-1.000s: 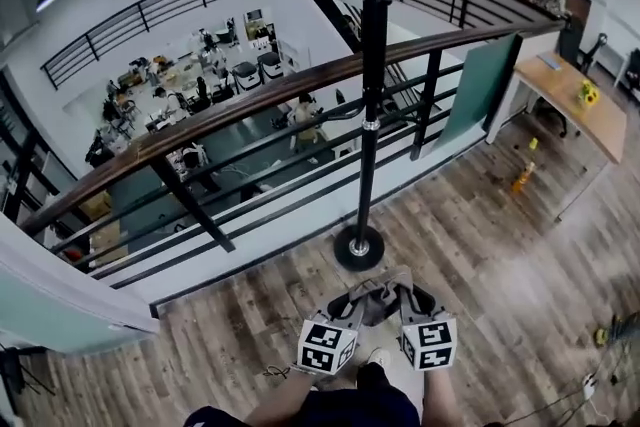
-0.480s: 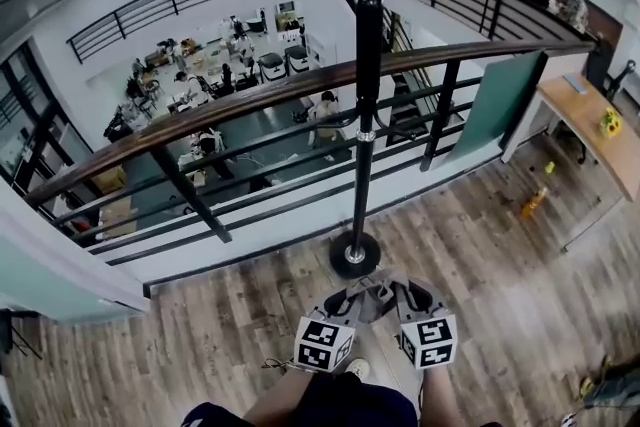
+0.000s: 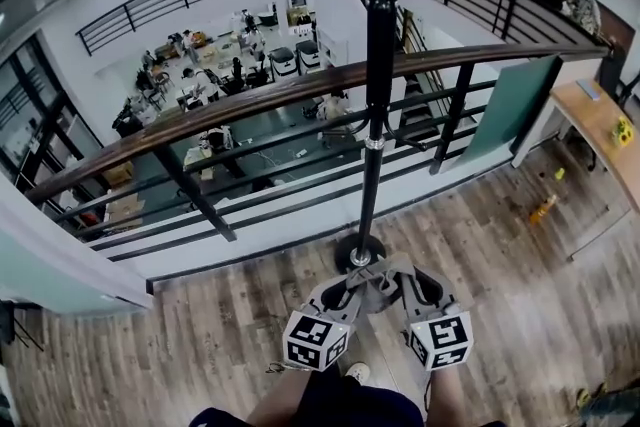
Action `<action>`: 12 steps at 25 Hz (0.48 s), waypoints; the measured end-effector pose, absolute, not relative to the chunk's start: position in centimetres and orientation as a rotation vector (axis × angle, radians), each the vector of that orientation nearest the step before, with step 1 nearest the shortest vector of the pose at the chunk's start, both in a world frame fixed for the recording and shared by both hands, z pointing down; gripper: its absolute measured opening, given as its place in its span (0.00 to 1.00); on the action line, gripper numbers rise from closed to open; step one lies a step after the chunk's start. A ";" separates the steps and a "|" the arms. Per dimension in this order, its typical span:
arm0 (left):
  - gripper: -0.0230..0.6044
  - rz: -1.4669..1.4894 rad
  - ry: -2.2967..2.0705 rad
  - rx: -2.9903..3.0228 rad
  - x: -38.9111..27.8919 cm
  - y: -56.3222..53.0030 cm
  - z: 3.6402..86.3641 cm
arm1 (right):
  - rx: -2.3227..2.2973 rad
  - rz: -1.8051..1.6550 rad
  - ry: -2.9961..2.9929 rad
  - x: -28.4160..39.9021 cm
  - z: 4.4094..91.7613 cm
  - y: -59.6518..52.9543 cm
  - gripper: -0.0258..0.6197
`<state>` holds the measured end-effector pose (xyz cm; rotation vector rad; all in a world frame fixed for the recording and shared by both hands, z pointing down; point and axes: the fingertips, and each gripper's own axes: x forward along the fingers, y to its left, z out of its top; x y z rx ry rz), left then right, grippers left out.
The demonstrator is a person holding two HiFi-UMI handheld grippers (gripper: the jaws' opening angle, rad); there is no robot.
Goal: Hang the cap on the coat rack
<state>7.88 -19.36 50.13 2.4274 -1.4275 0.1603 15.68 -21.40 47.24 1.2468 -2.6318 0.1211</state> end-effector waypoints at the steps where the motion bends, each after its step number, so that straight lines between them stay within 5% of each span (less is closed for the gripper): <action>1: 0.12 0.155 -1.423 2.432 7.6 -20.1 49.8 | 1.246 0.110 -2.630 15.5 46.8 -22.0 0.10; 12: 0.12 0.104 -1.249 2.627 5.9 -29.6 42.7 | 1.302 0.018 -2.677 13.3 40.0 -30.5 0.10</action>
